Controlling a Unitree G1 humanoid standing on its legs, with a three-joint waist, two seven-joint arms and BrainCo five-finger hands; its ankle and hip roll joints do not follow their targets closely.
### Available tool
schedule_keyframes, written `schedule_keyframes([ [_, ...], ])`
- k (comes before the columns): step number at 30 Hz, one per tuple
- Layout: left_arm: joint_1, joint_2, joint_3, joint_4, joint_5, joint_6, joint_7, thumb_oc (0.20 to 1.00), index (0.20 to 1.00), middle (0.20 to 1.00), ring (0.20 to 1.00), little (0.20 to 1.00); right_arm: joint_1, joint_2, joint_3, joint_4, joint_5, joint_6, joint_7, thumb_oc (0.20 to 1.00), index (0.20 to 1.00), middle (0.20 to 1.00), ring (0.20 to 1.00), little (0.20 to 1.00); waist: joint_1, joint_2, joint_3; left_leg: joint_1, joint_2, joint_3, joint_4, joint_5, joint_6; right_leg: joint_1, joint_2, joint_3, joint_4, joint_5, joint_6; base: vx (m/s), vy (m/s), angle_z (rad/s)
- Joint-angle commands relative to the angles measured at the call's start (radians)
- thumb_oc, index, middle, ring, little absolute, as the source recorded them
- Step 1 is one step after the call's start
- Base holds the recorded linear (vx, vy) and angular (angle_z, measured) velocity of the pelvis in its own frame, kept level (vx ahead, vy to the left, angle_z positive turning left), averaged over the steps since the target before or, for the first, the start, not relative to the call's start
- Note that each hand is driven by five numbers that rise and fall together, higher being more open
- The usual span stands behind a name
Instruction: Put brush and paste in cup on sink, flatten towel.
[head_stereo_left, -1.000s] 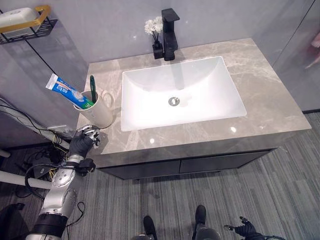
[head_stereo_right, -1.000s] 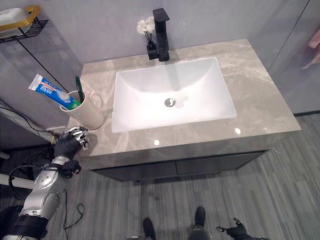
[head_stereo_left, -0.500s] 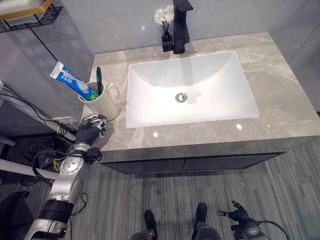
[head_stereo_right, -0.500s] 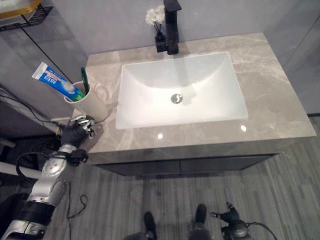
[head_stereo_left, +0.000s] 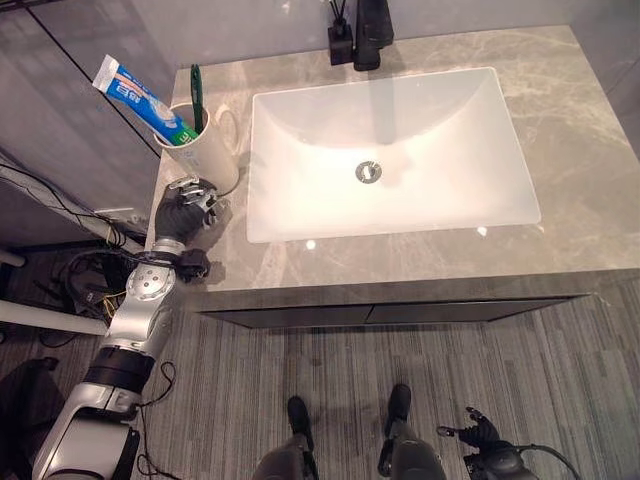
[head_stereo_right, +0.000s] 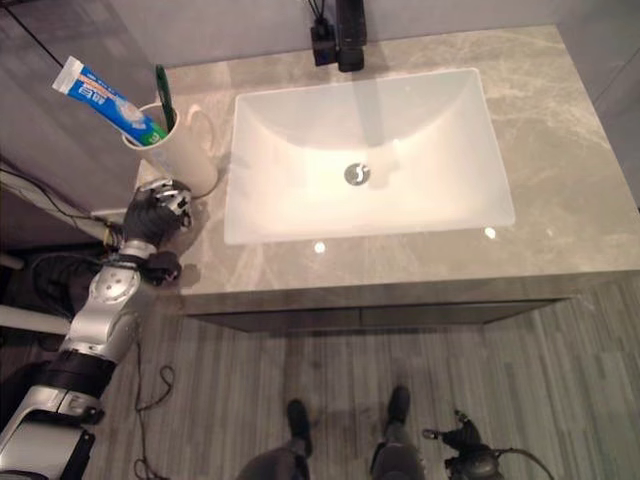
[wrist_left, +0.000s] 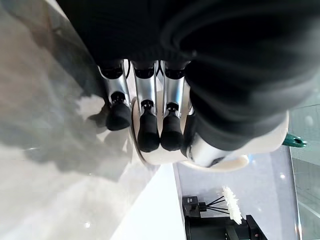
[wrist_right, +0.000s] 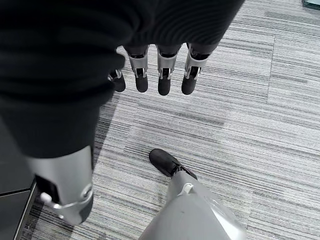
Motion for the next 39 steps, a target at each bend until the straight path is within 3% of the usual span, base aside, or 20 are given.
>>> schedule_keyframes([
  [1,-0.124,0.063,0.003,0.065,0.005,-0.062,0.031,0.2,0.2,0.2,0.2,0.2,-0.044,-0.025,0.012,-0.002,0.036,-0.003,-0.03,1.0,1.0,1.0,1.0,1.0,-0.022,-0.007,0.015,-0.021,0.055,-0.012,0.003,0.066,-0.063,0.027,-0.107,0.036,-0.001,0.055,0.102,0.0,0.0,0.0],
  [8,-0.271,0.099,-0.043,0.173,0.011,-0.067,0.066,0.2,0.2,0.2,0.2,0.2,-0.055,-0.036,0.022,-0.046,0.047,-0.012,-0.04,1.0,1.0,1.0,1.0,1.0,-0.039,0.006,0.04,-0.044,0.044,-0.01,0.003,0.067,-0.061,-0.005,-0.114,0.048,-0.001,0.068,0.108,0.0,0.0,0.0],
  [15,-0.532,0.17,-0.145,0.366,0.027,-0.061,0.106,0.2,0.2,0.2,0.2,0.2,-0.028,-0.054,0.037,-0.085,0.064,-0.025,-0.032,1.0,1.0,1.0,1.0,1.0,-0.072,0.005,0.052,-0.092,0.043,-0.012,0.003,0.069,-0.06,-0.066,-0.111,0.079,-0.001,0.083,0.111,-0.02,-0.004,-0.04],
  [22,-0.621,0.183,-0.181,0.456,0.024,-0.063,0.112,0.2,0.2,0.2,0.2,0.2,-0.01,-0.053,0.039,-0.097,0.088,-0.037,-0.029,1.0,1.0,1.0,1.0,1.0,-0.09,0.0,0.044,-0.119,0.04,-0.018,0.003,0.072,-0.059,-0.1,-0.104,0.109,-0.001,0.087,0.109,0.0,-0.005,-0.02],
  [32,-0.344,0.095,-0.1,0.146,0.02,-0.105,0.079,0.2,0.2,0.2,0.2,0.2,0.015,0.001,0.02,-0.045,0.108,-0.034,-0.031,1.0,1.0,1.0,1.0,1.0,-0.079,-0.035,-0.002,-0.077,0.041,-0.043,0.003,0.056,-0.049,-0.049,-0.094,0.113,-0.001,0.066,0.099,0.02,-0.02,0.05],
  [37,-0.099,0.053,0.002,-0.054,-0.004,-0.123,0.032,0.2,0.2,0.2,0.2,0.2,0.025,0.029,0.003,-0.038,0.099,-0.03,-0.022,1.0,1.0,1.0,1.0,1.0,-0.064,-0.074,-0.029,-0.008,0.043,-0.043,0.003,0.037,-0.04,0.017,-0.09,0.107,-0.001,0.053,0.09,0.05,0.006,0.1],
  [39,0.071,0.006,0.119,-0.216,0.093,-0.16,0.06,0.2,0.2,0.2,0.2,0.2,0.024,0.056,0.0,-0.032,0.078,-0.03,-0.016,1.0,1.0,1.0,1.0,1.0,-0.045,-0.11,-0.049,0.055,0.047,-0.037,0.003,0.009,-0.033,0.069,-0.083,0.115,-0.001,0.033,0.085,0.09,0.034,0.07],
])
